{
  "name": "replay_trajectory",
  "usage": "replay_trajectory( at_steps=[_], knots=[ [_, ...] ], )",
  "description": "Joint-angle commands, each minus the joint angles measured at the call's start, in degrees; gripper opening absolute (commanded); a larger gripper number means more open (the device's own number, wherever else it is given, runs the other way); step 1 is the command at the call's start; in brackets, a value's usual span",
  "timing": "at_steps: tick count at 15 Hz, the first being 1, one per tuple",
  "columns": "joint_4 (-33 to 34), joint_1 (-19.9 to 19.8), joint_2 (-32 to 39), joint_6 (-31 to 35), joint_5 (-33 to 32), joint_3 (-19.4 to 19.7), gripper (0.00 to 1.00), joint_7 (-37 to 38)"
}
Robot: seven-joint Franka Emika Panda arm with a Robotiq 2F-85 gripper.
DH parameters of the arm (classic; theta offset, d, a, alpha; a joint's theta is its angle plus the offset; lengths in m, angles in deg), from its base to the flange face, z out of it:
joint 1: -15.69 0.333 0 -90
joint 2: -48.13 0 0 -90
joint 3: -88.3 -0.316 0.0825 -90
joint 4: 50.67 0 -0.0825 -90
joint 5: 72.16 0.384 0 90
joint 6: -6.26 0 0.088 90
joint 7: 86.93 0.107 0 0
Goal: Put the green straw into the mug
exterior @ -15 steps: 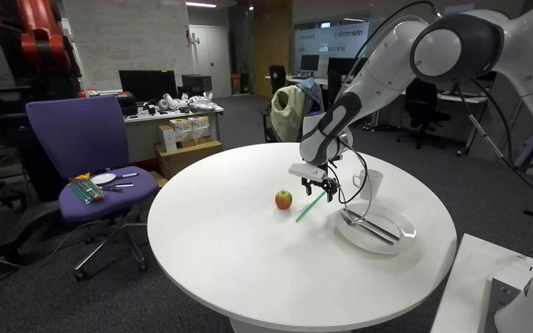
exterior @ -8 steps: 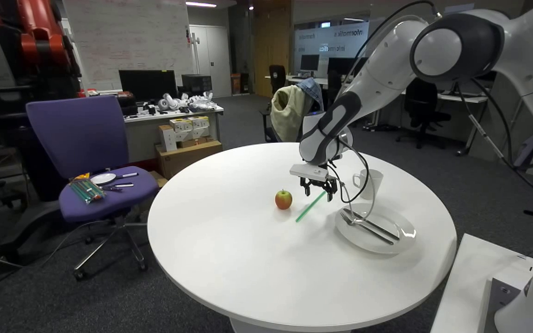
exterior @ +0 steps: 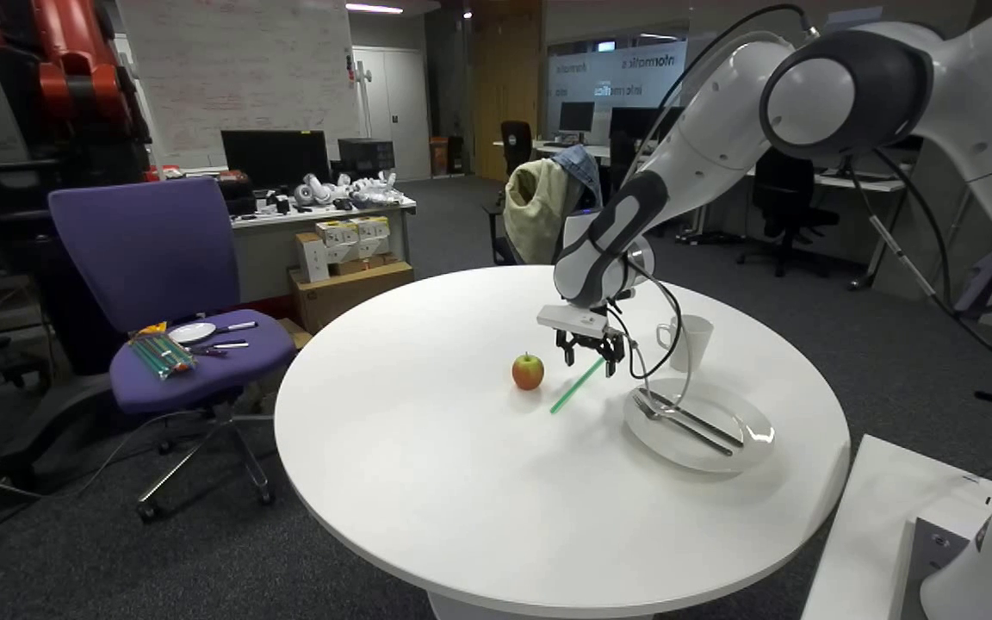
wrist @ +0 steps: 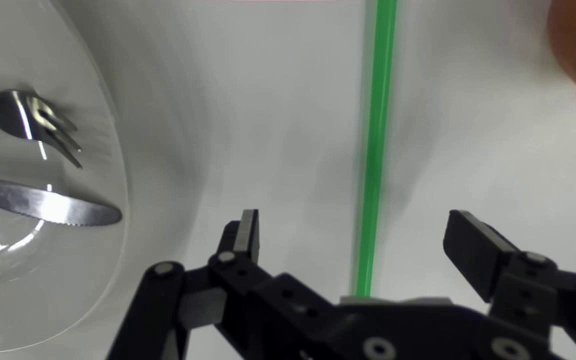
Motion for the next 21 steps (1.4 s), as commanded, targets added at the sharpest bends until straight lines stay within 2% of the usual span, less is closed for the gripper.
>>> replay_trajectory(
  at_steps=[1,4,5,6,8,9,15,16,21],
  knots=[
    [2.3,-0.6,1.8,0.3,2.0,-0.5,1.00,-2.6],
    [3.4,-0.5,3.0,0.0,2.2,-0.5,1.00,-2.6],
    [3.7,-0.6,3.3,-0.2,2.2,-0.5,0.92,-2.5],
    [4.0,-0.5,3.6,-0.3,2.2,-0.4,0.72,-2.4],
    [5.0,-0.5,4.2,-0.6,2.2,-0.3,0.60,-2.2],
    [5.3,-0.5,4.3,-0.6,2.2,-0.3,0.49,-2.2],
    [6.3,-0.4,4.5,-0.9,2.2,-0.2,0.05,-1.9],
    [6.4,-0.4,4.6,-1.1,2.2,-0.1,0.00,-1.8],
    [6.5,-0.5,4.4,-1.3,2.4,0.0,0.00,-1.4]
  ],
)
